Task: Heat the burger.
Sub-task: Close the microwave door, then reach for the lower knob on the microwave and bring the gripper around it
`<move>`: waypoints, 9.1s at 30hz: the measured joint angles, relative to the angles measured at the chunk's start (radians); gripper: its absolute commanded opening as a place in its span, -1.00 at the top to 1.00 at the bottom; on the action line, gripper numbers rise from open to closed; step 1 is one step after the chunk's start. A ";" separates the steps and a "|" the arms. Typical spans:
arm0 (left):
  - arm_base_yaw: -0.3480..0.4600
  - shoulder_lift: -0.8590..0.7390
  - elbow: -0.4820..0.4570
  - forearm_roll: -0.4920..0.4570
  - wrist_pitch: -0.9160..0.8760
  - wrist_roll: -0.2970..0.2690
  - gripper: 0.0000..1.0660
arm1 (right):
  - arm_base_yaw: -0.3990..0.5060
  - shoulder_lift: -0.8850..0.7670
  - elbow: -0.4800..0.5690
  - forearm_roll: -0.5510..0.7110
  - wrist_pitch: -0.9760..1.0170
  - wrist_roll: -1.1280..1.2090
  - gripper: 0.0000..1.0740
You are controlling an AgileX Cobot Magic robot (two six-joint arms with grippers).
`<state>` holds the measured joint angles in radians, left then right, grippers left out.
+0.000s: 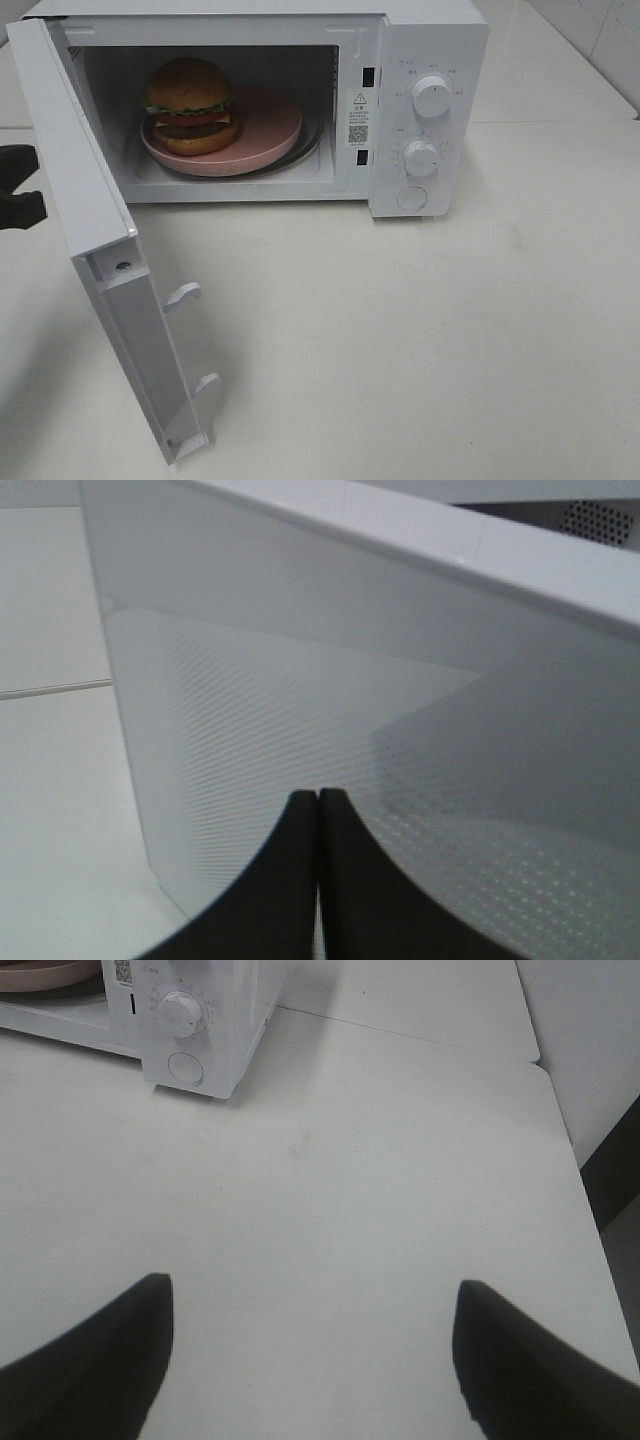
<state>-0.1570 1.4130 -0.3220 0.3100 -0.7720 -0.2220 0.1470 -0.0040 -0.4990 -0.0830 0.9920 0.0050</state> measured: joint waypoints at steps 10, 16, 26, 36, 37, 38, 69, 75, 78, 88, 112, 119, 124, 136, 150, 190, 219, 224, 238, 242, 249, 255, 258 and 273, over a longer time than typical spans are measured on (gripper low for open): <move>-0.198 0.137 -0.063 -0.209 -0.043 0.067 1.00 | 0.000 0.000 0.000 0.000 0.000 0.000 -0.40; -0.288 0.198 -0.129 -0.283 -0.045 0.070 1.00 | 0.000 0.000 0.000 0.000 0.000 0.000 -0.40; -0.442 0.285 -0.283 -0.504 -0.045 0.193 1.00 | 0.000 0.000 0.000 0.000 0.000 0.000 -0.40; -0.516 0.364 -0.419 -0.599 -0.043 0.250 1.00 | 0.000 0.000 0.000 0.000 0.000 0.000 -0.40; -0.516 0.364 -0.419 -0.599 -0.043 0.250 1.00 | 0.000 0.000 0.000 0.000 0.000 0.000 -0.40; -0.527 0.384 -0.450 -0.614 -0.042 0.253 1.00 | 0.000 0.000 0.000 0.000 0.000 0.000 -0.40; -0.557 0.550 -0.767 -0.634 0.139 0.328 1.00 | 0.000 0.000 0.000 0.000 0.000 0.000 -0.40; -0.534 0.551 -0.770 -0.644 0.151 0.332 1.00 | 0.000 0.000 0.000 0.001 0.000 0.000 -0.40; -0.533 0.551 -0.770 -0.636 0.152 0.333 1.00 | 0.000 0.000 0.000 0.000 0.000 0.000 -0.40; -0.528 0.515 -0.774 -0.650 0.295 0.333 1.00 | 0.000 0.000 0.000 0.000 0.000 0.000 -0.40; -0.559 0.296 -0.778 -0.659 1.340 0.333 -0.83 | 0.000 0.000 0.000 0.000 0.000 0.001 -0.40; -0.559 0.212 -0.778 -0.622 1.556 0.296 -0.83 | 0.000 0.000 0.000 0.000 0.000 0.001 -0.40; -0.559 0.158 -0.778 -0.523 1.661 0.202 -0.83 | 0.000 0.000 0.000 0.000 0.000 0.001 -0.40; -0.411 0.032 -0.778 -0.393 1.799 0.102 -0.83 | 0.000 0.000 0.000 0.000 0.000 0.001 -0.40; 0.056 -0.163 -0.746 -0.482 1.917 0.303 -0.83 | 0.000 0.000 0.000 0.000 0.000 0.001 -0.40; 0.258 -1.190 -0.208 -0.448 1.863 0.351 -0.83 | 0.000 0.000 0.000 0.000 0.000 0.001 -0.40; 0.258 -1.417 -0.201 -0.458 1.864 0.351 -0.83 | 0.000 0.000 0.000 0.000 0.000 0.001 -0.40; 0.258 -1.417 -0.201 -0.458 1.864 0.351 -0.83 | 0.000 0.000 0.000 0.000 0.000 0.001 -0.40; 0.258 -1.417 -0.201 -0.458 1.864 0.351 -0.83 | 0.000 0.000 0.000 0.000 0.000 0.001 -0.40; 0.258 -1.417 -0.201 -0.458 1.864 0.351 -0.83 | 0.000 0.000 0.000 0.000 0.000 0.001 -0.40; 0.258 -1.417 -0.201 -0.458 1.864 0.351 -0.83 | 0.000 0.000 -0.001 0.000 -0.002 0.002 -0.40; 0.258 -1.417 -0.201 -0.458 1.864 0.351 -0.83 | 0.000 0.034 -0.022 0.000 -0.085 0.005 -0.40; 0.258 -1.417 -0.201 -0.458 1.864 0.351 -0.83 | 0.000 0.090 -0.022 0.000 -0.167 0.005 -0.40; 0.258 -1.417 -0.201 -0.458 1.864 0.352 -0.83 | 0.000 0.449 0.063 0.018 -0.596 0.010 -0.40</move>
<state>0.1010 -0.0040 -0.5230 -0.1480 1.0920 0.1300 0.1470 0.4450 -0.4360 -0.0650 0.3960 0.0150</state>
